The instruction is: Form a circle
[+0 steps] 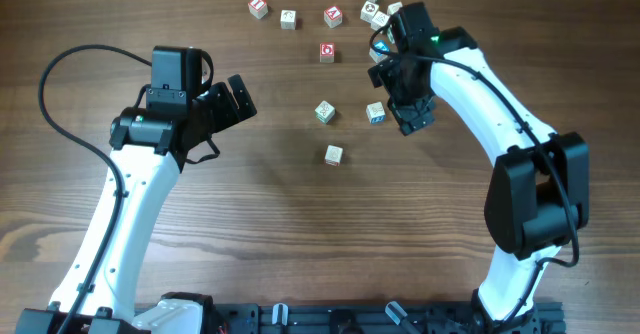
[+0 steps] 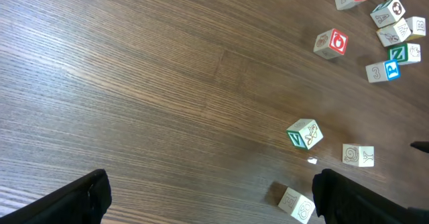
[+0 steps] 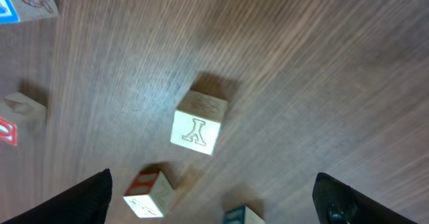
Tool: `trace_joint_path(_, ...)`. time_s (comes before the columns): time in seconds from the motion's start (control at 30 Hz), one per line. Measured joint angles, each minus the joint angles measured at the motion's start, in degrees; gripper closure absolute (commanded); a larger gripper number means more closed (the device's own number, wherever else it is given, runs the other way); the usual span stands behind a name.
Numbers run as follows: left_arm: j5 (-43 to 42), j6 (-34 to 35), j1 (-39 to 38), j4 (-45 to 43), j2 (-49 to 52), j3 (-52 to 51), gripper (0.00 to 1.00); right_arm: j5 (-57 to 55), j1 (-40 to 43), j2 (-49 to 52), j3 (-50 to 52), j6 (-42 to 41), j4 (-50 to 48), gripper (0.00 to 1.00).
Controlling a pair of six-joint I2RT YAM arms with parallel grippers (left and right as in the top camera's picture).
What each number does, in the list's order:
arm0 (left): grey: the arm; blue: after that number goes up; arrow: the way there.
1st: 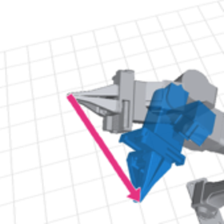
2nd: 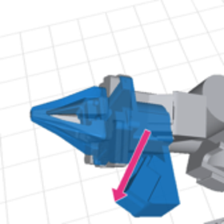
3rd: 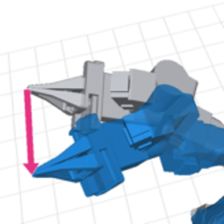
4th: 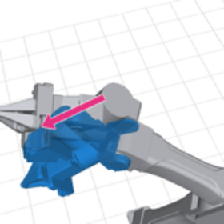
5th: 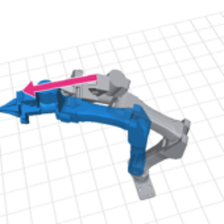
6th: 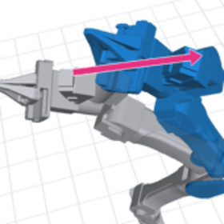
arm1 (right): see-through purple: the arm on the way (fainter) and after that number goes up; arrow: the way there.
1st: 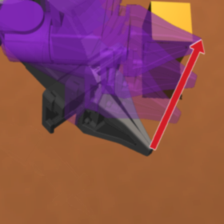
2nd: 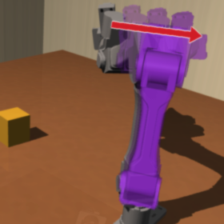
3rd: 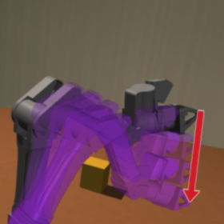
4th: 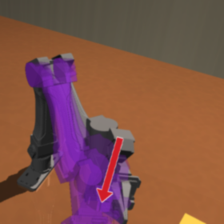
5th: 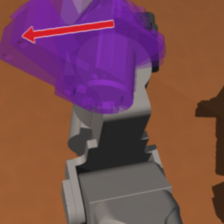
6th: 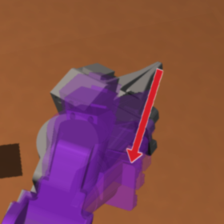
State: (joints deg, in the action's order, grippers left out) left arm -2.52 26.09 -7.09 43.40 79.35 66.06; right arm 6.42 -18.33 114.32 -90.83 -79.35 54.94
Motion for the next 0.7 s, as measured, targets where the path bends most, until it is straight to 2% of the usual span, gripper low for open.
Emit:
trace_joint_path(0.13, 0.0, 0.0, 0.0, 0.0, 0.0, 0.0, 0.00, 0.0, 0.0, 0.6, 1.2, -2.4, -3.0, 0.06)
trace_joint_path(0.27, 0.0, 0.0, 0.0, 0.0, 0.0, 0.0, 0.00, 2.2, 0.0, 5.0, 1.2, -3.4, -6.6, 0.12)
trace_joint_path(0.4, 0.0, 0.0, 0.0, 0.0, 0.0, 0.0, 0.00, 4.1, 0.0, 8.9, 1.5, -3.8, -7.7, 0.22)
trace_joint_path(0.7, 0.0, 0.0, 0.0, 0.0, 0.0, 0.0, 0.00, 2.2, 0.0, 9.2, 1.5, -2.9, -7.5, 0.41)
